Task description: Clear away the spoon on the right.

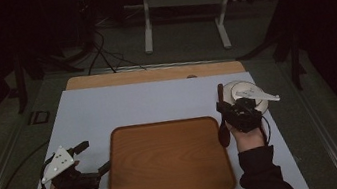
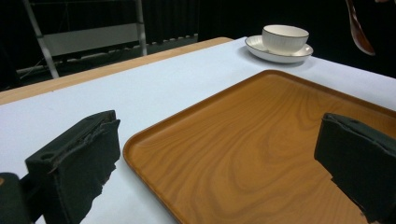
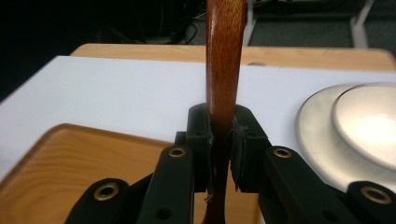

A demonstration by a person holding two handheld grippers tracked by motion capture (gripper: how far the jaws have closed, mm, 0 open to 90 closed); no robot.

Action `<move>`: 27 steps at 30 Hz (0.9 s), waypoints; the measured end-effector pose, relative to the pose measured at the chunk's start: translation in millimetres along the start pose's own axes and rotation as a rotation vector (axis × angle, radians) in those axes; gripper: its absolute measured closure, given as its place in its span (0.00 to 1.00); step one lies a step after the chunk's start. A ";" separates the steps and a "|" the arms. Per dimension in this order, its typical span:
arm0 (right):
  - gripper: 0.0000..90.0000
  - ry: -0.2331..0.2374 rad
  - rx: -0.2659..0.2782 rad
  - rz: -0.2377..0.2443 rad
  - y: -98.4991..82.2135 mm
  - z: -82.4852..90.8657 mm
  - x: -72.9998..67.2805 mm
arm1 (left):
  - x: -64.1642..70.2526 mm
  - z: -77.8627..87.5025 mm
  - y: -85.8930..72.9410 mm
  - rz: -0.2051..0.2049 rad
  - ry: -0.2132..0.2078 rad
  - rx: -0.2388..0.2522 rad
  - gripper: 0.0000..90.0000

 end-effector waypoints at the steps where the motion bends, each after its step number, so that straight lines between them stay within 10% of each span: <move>1: 0.88 -0.007 -0.003 -0.006 -2.9 0.2 -2.5 | 0.0 0.0 0.1 0.000 -0.001 0.000 0.01; 27: 0.88 -0.076 -0.182 -0.068 -98.3 -11.7 -24.7 | 1.5 -0.2 0.3 -0.003 -0.016 0.003 0.01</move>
Point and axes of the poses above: each handheld gripper's, and its own axes: z roughly backward along the jaws, y roughly out of its top, x roughly to its right, the point moved 10 cm from there along -z, roughly forward along the jaws, and after that the axes turned 14 degrees about x, right-handed, at the moved point
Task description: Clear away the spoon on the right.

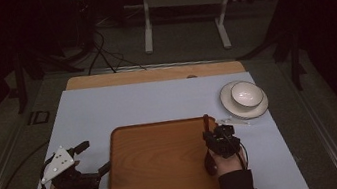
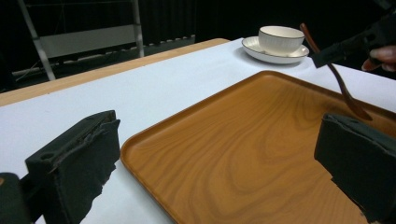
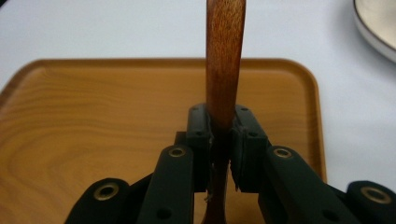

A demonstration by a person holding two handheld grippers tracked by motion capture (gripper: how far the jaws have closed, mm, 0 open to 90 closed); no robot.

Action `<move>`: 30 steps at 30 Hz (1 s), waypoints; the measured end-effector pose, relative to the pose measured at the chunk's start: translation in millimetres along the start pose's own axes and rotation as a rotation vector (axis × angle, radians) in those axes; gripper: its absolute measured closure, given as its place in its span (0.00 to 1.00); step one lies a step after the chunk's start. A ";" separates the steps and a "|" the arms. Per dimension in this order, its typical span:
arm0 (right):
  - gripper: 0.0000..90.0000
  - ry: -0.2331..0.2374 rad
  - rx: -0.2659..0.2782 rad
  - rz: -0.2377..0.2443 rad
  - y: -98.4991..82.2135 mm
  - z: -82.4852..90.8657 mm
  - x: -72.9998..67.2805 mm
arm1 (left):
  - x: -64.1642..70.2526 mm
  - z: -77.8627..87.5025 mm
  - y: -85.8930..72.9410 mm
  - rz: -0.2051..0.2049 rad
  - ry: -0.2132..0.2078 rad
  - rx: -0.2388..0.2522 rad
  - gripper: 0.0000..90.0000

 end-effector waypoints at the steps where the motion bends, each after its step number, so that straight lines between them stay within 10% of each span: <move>1: 0.88 -0.003 -0.004 -0.012 -2.7 -1.0 0.2 | 0.0 0.0 -0.2 0.000 -0.001 0.000 0.01; 30: 0.87 -0.076 -0.079 -0.107 -46.7 -35.4 19.7 | 1.5 -0.8 -2.2 -0.003 -0.013 -0.008 0.01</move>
Point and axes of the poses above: each handheld gripper's, and its own axes: z roughly backward along the jaws, y roughly out of its top, x roughly to its right, the point moved 10 cm from there along -z, roughly forward along the jaws, and after that the axes turned 14 degrees about x, right-handed, at the moved point
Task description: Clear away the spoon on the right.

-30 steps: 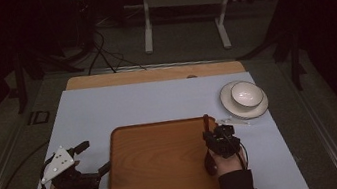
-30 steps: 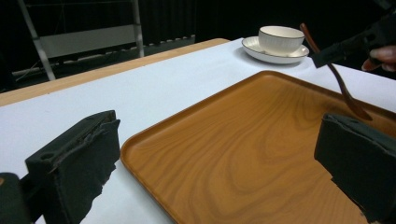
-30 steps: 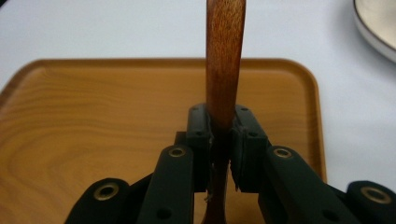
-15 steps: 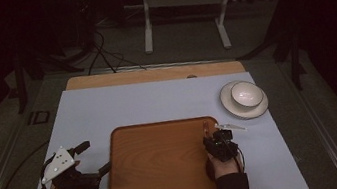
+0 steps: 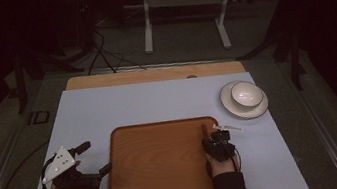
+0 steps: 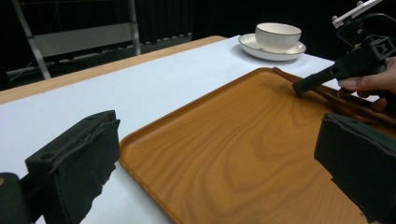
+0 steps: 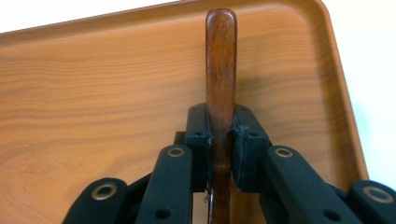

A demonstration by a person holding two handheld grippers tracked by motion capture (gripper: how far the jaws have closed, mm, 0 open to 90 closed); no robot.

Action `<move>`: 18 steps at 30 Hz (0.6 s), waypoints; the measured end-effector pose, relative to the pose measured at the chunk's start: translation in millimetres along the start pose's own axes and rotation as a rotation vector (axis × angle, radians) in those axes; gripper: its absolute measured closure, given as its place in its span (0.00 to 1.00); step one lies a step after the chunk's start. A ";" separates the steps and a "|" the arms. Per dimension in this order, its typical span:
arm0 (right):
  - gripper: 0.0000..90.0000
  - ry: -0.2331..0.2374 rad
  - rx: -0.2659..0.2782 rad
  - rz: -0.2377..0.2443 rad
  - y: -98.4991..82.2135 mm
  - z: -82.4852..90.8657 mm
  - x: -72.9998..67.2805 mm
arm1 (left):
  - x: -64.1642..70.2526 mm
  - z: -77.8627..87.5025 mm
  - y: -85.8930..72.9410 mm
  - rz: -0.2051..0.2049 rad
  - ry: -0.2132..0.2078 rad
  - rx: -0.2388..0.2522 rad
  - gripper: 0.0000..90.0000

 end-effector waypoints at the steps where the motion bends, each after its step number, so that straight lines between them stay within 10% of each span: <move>1: 0.87 -0.002 -0.001 0.001 -0.4 -0.3 0.3 | 0.1 0.0 0.0 0.000 0.000 0.000 0.01; 18: 0.74 0.005 0.017 0.015 10.1 2.8 0.9 | 0.9 -0.1 0.2 -0.003 -0.002 -0.001 0.01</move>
Point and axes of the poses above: each handheld gripper's, and its own axes: z roughly backward along the jaws, y roughly out of its top, x roughly to its right, the point moved 10 cm from there along -z, roughly forward along the jaws, and after that the axes turned 14 degrees about x, right-handed, at the moved point
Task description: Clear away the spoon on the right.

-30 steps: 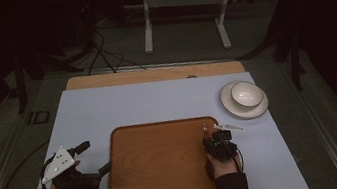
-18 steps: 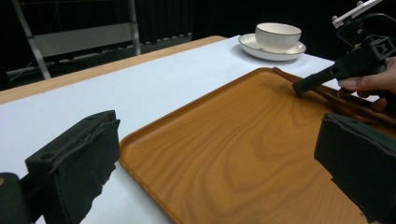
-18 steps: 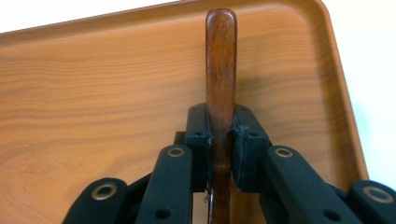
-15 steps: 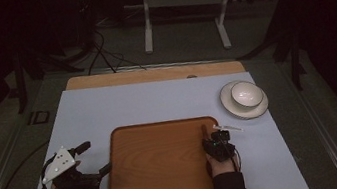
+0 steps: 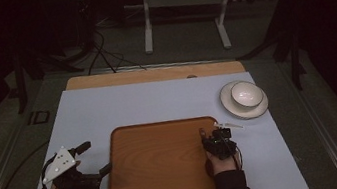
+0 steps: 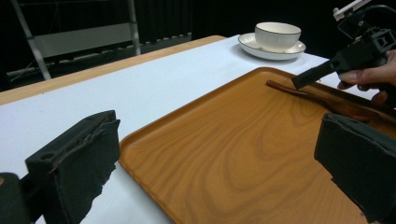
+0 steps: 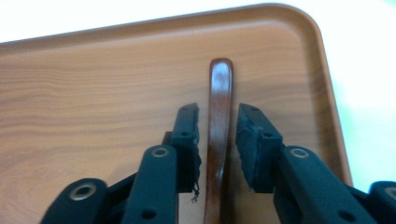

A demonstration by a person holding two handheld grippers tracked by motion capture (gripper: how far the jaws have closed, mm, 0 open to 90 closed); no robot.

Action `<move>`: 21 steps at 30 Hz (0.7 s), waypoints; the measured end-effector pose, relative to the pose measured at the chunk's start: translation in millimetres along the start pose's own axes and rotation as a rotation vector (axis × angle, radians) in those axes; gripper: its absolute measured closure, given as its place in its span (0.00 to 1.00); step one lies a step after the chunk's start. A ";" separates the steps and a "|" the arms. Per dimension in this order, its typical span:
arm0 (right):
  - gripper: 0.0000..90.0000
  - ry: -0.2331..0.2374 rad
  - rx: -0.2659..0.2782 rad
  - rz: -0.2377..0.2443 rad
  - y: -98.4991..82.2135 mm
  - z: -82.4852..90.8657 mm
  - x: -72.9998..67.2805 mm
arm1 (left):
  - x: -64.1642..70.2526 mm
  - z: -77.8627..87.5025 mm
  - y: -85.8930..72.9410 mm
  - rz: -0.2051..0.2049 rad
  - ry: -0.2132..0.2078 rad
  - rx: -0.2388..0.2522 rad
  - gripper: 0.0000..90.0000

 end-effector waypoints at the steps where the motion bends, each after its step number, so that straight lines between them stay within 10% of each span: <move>1: 0.73 0.004 0.000 0.009 1.4 0.2 -0.2 | 0.0 -0.1 0.1 0.000 0.000 0.001 0.01; 8: 0.53 0.016 0.033 0.079 17.7 8.7 -1.4 | -0.1 -0.7 -0.4 0.003 0.000 0.000 0.01; 21: 0.21 0.178 0.119 0.099 57.1 34.2 -18.8 | 0.0 -1.6 -1.9 0.005 -0.001 -0.005 0.01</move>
Point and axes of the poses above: each handheld gripper's, and its own axes: z roughly backward along the jaws, y roughly out of its top, x roughly to its right, the point moved 10 cm from there along -z, roughly forward along the jaws, and after that the axes turned 14 degrees about x, right-handed, at the moved point
